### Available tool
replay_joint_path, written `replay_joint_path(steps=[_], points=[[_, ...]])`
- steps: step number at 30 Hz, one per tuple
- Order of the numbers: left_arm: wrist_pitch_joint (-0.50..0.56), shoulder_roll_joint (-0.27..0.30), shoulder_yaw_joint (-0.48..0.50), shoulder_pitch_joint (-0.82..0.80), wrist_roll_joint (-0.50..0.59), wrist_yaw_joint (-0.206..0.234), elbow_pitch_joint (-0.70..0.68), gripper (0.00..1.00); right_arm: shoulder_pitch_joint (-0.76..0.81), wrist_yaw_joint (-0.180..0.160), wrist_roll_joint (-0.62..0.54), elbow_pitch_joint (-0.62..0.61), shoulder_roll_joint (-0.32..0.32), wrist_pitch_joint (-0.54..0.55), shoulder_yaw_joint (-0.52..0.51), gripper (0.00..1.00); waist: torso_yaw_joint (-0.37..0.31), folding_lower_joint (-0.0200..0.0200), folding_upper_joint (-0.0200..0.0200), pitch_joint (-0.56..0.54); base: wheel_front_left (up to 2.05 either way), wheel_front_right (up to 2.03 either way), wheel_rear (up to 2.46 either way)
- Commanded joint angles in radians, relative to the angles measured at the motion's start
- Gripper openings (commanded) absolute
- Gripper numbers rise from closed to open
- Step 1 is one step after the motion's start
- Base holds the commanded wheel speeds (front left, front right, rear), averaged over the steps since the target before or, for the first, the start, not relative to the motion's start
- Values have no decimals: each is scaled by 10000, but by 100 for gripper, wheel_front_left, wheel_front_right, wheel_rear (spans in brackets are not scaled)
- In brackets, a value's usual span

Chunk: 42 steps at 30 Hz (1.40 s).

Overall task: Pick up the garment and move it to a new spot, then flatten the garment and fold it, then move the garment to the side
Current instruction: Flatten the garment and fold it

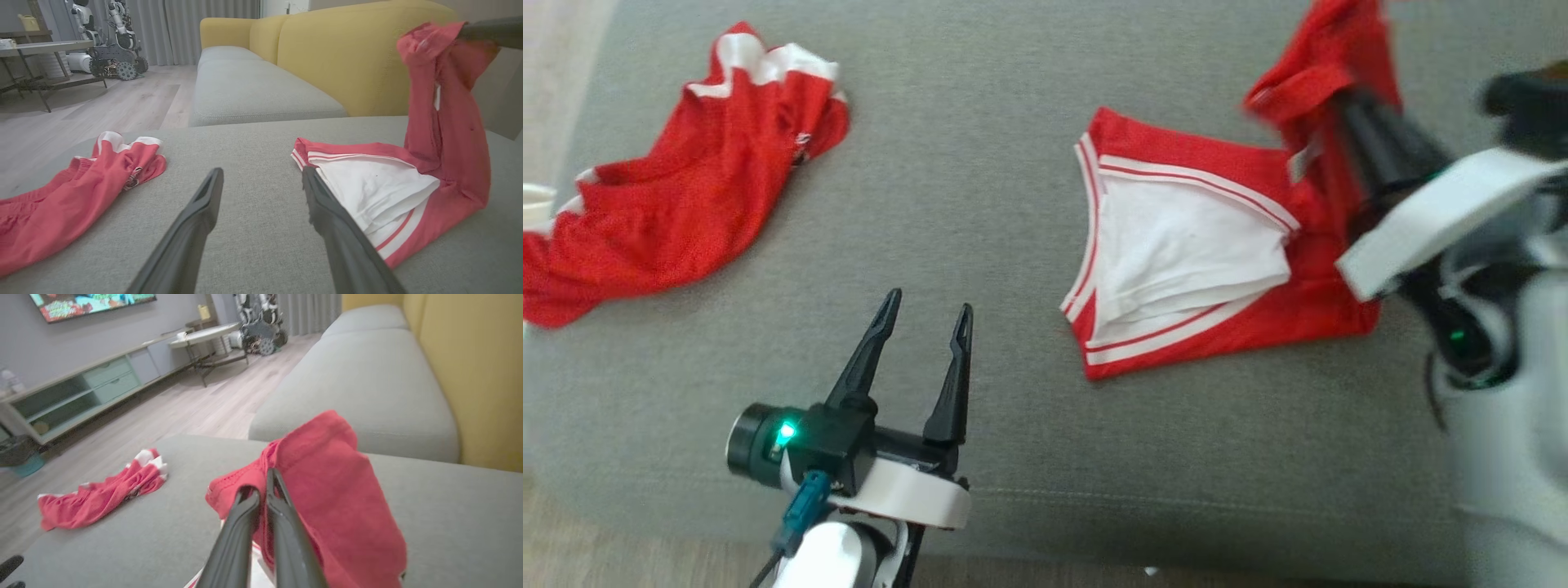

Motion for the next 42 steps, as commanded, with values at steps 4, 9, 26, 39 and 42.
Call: replay_joint_path(steps=[4, 9, 26, 39, 42], points=[[-122, -134, 309, -55, -29, -16, -293, 100, -145, 63, 116, 582, 379, 330, 1204, 0, 564, 0, 0, -90, 0, 0, 0], [-122, -194, 231, -110, -49, -109, -245, 100, -450, 63, 104, 2025, 830, 393, 2214, 0, 893, 0, 0, -16, 0, 0, 0], [-122, -259, 387, 63, -6, -100, -191, 100, -324, 63, 579, 1949, 612, -2132, 1521, 100, 561, 0, 0, -364, 0, 0, 0], [-122, -270, 1306, 477, -408, 94, -437, 100, 1881, 63, -1044, 2044, -355, -6859, -52, 100, -494, 0, 0, -1124, 0, 0, 0], [-122, -272, 1492, 690, -415, 186, -446, 100, 2358, 63, -1558, 2367, -219, -7500, -80, 100, -702, 0, 0, -1368, 0, 0, 0]])
